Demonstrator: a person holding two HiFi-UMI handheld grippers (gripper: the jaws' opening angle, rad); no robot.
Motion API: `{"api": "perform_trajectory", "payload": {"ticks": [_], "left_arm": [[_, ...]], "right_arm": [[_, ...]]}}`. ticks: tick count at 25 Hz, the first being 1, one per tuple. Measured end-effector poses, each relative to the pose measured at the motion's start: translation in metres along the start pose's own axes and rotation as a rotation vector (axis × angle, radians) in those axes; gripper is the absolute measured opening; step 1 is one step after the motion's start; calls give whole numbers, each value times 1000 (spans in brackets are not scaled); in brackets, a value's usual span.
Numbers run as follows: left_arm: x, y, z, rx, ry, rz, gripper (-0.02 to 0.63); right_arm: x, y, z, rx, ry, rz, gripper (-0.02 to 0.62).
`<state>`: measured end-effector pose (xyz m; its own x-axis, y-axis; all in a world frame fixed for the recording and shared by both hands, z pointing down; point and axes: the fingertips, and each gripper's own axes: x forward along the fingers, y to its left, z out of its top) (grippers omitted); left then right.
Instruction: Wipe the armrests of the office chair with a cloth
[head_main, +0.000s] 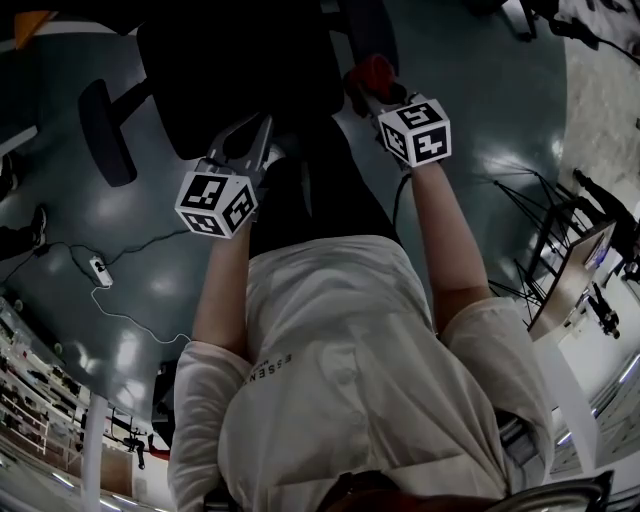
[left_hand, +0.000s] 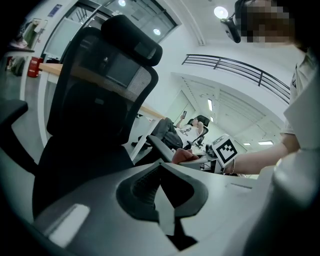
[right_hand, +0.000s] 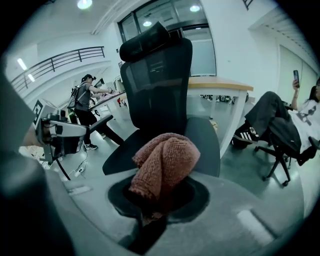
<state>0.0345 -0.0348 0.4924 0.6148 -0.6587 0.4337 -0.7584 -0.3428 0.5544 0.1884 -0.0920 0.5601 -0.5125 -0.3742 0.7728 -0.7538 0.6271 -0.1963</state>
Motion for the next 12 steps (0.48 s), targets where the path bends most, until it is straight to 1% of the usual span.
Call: {"api": "perform_trajectory", "payload": {"ticks": [4,7,9,12], "left_arm": [[-5,-10,-2,12,2,-12,17],[-12,-6,-1,18,0,1,17],[-19,-2,6,32,-17,16,17],[-35,-1,20,66,-55,45,17]], "right_arm": [[-13,7,-27,-8,51,-21,49],[-25,11,-45,-29,82,-43,49],[-32,11,-43,-42,70,-56,49],[-42,19,-24,-55,16,-52,49]]}}
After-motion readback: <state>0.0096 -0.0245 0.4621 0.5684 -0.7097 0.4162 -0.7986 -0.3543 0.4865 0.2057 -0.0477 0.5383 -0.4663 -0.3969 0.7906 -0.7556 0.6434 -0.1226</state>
